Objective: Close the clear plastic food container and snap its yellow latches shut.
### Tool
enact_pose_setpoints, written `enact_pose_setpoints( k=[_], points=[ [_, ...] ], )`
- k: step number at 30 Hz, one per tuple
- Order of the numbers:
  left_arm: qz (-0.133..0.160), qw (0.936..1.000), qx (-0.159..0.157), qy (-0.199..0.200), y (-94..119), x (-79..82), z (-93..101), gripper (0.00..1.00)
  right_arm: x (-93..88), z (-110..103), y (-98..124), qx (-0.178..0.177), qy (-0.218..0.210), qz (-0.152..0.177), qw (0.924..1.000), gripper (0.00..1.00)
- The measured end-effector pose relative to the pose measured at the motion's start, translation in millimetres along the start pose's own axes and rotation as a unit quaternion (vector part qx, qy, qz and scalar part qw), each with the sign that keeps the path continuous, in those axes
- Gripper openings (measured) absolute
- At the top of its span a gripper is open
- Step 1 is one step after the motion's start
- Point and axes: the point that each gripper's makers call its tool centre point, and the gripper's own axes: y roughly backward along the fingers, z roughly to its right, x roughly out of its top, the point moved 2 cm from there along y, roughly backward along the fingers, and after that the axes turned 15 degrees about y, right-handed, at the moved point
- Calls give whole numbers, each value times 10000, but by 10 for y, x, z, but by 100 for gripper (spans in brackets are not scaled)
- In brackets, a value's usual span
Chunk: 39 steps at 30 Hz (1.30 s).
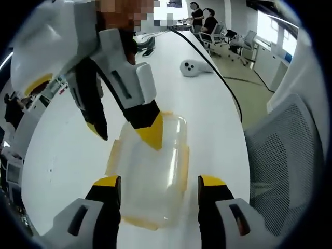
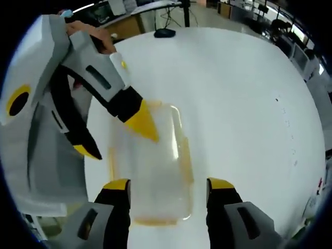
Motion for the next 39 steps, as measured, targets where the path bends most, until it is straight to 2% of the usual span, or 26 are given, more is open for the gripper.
enact_pose_setpoints(
  k=[10,18,24,30,39],
  points=[
    [-134,9999,23,23,4,-72,-77,70,-118,-118,2,14,-69,-66,10000,63],
    [-284,9996,37,21,4,-154,-151,77,-117,-197,21,3,-117,51,9999,67],
    [-347,9994,42,-15,-3,-184,-180,81,-164,-218,11,-41,-56,13,10000,69],
    [-568,9981,64,-227,-47,-278,-204,83,-179,-241,16,-124,15,22,9999,71],
    [-648,9972,131,-345,-100,-302,-261,87,-240,-235,-27,-367,217,-14,9991,72]
  ],
)
